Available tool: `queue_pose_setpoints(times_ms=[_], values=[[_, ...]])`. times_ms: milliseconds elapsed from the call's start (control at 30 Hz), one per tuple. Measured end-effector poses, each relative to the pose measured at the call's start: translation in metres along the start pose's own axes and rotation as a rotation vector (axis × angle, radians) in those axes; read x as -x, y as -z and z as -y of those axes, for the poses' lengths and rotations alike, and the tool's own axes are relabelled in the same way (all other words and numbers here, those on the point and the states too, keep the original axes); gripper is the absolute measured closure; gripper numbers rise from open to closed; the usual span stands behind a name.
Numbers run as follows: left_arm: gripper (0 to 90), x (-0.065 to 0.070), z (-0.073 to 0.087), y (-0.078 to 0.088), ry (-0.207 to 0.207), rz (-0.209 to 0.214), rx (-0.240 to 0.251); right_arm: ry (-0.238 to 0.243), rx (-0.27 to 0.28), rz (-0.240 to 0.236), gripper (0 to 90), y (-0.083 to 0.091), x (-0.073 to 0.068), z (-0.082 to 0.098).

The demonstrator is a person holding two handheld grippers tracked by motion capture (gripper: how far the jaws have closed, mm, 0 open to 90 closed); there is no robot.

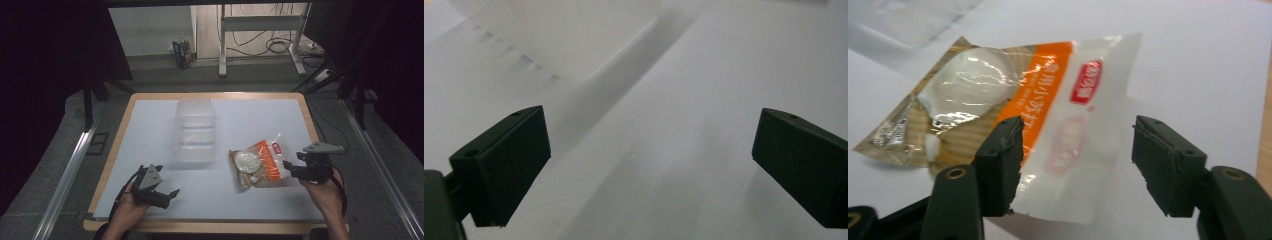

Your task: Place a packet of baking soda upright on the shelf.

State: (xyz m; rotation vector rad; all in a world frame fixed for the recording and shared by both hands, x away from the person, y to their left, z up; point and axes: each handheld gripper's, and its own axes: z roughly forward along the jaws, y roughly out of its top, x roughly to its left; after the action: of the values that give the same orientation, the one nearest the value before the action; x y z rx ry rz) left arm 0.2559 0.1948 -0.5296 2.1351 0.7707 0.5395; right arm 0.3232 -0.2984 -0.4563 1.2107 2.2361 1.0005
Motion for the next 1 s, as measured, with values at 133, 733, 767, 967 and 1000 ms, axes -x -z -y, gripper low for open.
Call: queue_pose_setpoints(times_ms=[133, 733, 767, 967, 1000], values=[[2.2, 0.000, 0.000, 0.000, -0.004, 0.001, -0.004, -0.041, -0.020, -0.009, 31.1, -0.008, 0.005, 0.003], [2.3, 0.001, 0.000, -0.001, -0.014, -0.005, -0.012, -0.077, -0.061, -0.118, 35.8, -0.045, 0.008, -0.001], [2.3, 0.001, 0.000, -0.001, -0.014, -0.005, -0.012, -0.071, -0.065, -0.128, 36.8, -0.048, 0.007, -0.003], [2.3, 0.002, 0.000, -0.002, -0.015, -0.006, -0.013, -0.057, -0.073, -0.159, 42.9, -0.058, 0.002, -0.010], [2.4, 0.001, 0.000, -0.001, -0.015, -0.006, -0.013, -0.052, -0.084, -0.167, 45.3, -0.061, 0.001, -0.012]])
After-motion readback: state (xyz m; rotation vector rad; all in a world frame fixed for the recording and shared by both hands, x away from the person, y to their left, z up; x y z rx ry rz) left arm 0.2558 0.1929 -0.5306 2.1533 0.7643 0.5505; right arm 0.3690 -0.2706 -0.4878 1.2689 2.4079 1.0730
